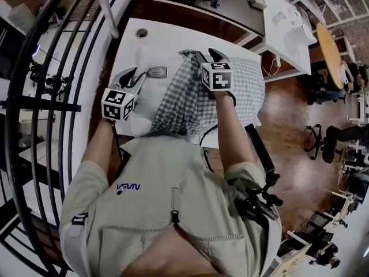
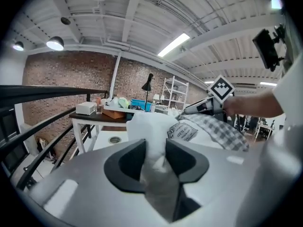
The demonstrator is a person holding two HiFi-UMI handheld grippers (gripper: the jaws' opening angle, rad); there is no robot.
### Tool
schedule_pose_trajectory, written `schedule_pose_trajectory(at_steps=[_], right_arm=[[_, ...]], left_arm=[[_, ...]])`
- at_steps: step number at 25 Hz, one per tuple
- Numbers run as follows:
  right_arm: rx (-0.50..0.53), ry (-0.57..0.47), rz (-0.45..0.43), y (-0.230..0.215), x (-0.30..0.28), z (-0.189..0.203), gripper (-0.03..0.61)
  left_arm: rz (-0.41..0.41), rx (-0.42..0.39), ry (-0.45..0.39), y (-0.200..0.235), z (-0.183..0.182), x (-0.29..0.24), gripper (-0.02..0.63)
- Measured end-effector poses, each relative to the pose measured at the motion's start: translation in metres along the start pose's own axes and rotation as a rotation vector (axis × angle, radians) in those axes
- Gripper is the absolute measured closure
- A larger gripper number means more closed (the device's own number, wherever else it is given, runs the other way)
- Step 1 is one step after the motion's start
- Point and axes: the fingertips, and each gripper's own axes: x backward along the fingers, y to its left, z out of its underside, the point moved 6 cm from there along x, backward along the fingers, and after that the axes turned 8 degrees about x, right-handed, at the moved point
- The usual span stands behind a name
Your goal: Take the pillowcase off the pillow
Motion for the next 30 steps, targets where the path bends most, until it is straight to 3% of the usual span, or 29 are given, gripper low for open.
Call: schedule_pose_trajectory(at_steps=[3, 6, 9, 13, 15, 18, 20, 22, 30], right_arm=[[-0.056, -0.102, 0.006, 0.017, 0.055, -0.002, 0.399], [-0.084, -0.128, 0.007, 0.039, 0.113, 0.012, 0.399], [-0.124, -0.058, -0.005, 0.074, 0.161, 0.047, 0.399], [-0.16, 0.083, -0.038, 0.126, 0.18, 0.098, 0.399], [-0.16, 0.151, -0.079, 0.148, 0.177, 0.117, 0.399], [-0.122, 0.226, -0.117, 0.166, 0.159, 0.133, 0.394], [-0.062, 0.257, -0.082, 0.165, 0.149, 0.133, 0.43], [0.011, 0.27, -0.022, 0.156, 0.152, 0.125, 0.569], [0.067, 0.236, 0.359, 0.072, 0.209, 0.118, 0.571]], left_arm=[[-0.023, 0.027, -0.024, -0.004, -0.006, 0.039, 0.449], [-0.033, 0.088, -0.017, -0.017, -0.002, 0.081, 0.417], [0.004, 0.196, 0.11, -0.037, 0.033, 0.106, 0.365], [0.071, 0.315, 0.267, -0.055, 0.082, 0.105, 0.296], [0.086, 0.309, 0.312, -0.061, 0.092, 0.099, 0.308], [0.071, 0.214, 0.357, -0.066, 0.095, 0.092, 0.462], [0.055, 0.145, 0.345, -0.066, 0.087, 0.09, 0.58], [0.047, 0.11, 0.3, -0.066, 0.07, 0.091, 0.598], [-0.005, 0.106, 0.079, -0.027, -0.014, 0.107, 0.6]])
